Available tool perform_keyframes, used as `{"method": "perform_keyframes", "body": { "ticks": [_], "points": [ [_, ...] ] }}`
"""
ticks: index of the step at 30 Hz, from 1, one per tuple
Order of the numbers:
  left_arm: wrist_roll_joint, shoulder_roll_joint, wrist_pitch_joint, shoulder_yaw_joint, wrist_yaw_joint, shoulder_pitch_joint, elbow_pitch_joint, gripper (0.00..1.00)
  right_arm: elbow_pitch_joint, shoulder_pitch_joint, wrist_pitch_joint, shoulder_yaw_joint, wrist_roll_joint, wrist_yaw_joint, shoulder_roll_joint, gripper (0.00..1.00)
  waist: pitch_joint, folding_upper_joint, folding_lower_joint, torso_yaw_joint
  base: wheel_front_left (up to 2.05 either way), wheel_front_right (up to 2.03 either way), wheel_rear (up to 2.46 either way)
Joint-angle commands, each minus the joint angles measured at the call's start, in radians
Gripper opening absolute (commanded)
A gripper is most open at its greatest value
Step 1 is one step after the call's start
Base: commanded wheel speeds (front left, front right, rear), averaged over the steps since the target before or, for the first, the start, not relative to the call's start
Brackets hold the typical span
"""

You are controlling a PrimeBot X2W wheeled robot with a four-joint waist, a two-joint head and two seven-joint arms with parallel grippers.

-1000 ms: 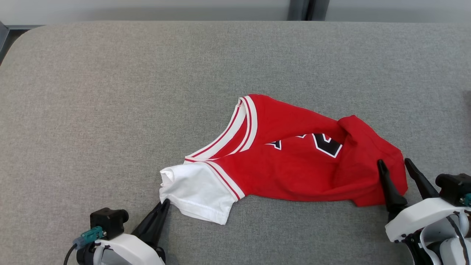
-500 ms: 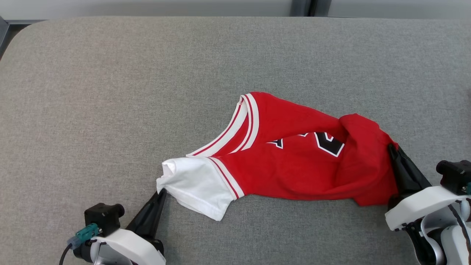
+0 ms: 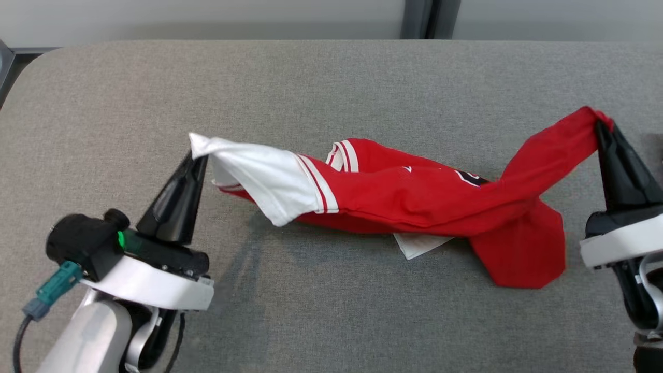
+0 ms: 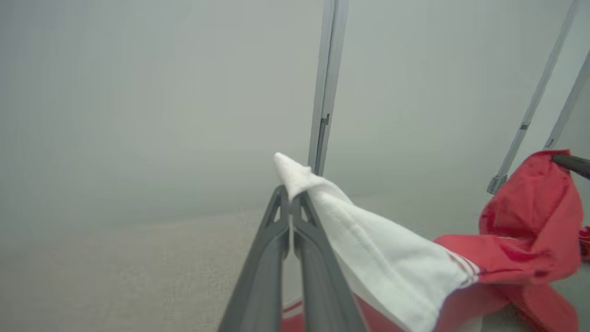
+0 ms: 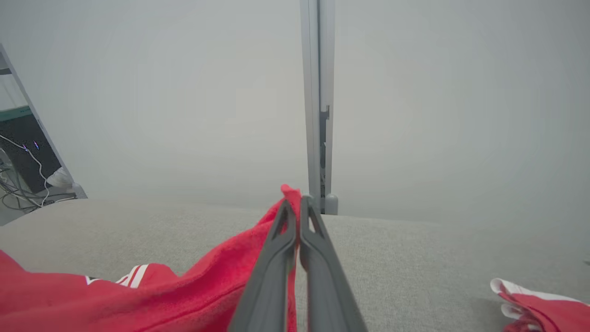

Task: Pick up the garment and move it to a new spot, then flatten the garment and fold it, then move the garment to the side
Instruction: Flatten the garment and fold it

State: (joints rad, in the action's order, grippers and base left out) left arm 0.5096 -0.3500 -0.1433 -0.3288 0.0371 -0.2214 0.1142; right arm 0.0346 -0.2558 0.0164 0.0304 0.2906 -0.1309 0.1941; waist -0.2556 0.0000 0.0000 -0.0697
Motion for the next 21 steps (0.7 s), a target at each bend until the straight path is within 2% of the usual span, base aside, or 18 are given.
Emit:
{"method": "perform_keyframes", "body": {
  "ticks": [1, 9, 21],
  "points": [
    [-0.008, -0.015, 0.008, 0.015, 0.008, -0.04, 0.027, 0.0, 0.028, -0.032, 0.013, 0.013, -0.004, 0.0, 0.012, 0.0, 0.011, 0.0, 0.0, 0.007, 0.0, 0.0, 0.0],
    [-0.038, -0.038, 0.043, 0.045, 0.001, -0.241, 0.114, 0.0, 0.144, -0.225, 0.063, 0.041, 0.008, 0.0, 0.034, 0.0, 0.057, 0.0, 0.0, 0.031, 0.0, 0.0, 0.0],
    [-0.038, -0.044, 0.101, 0.082, 0.006, -0.501, 0.118, 0.0, 0.173, -0.435, 0.139, 0.07, 0.032, 0.0, 0.088, 0.0, 0.106, 0.0, 0.0, 0.04, 0.0, 0.0, 0.0]
  ]
}}
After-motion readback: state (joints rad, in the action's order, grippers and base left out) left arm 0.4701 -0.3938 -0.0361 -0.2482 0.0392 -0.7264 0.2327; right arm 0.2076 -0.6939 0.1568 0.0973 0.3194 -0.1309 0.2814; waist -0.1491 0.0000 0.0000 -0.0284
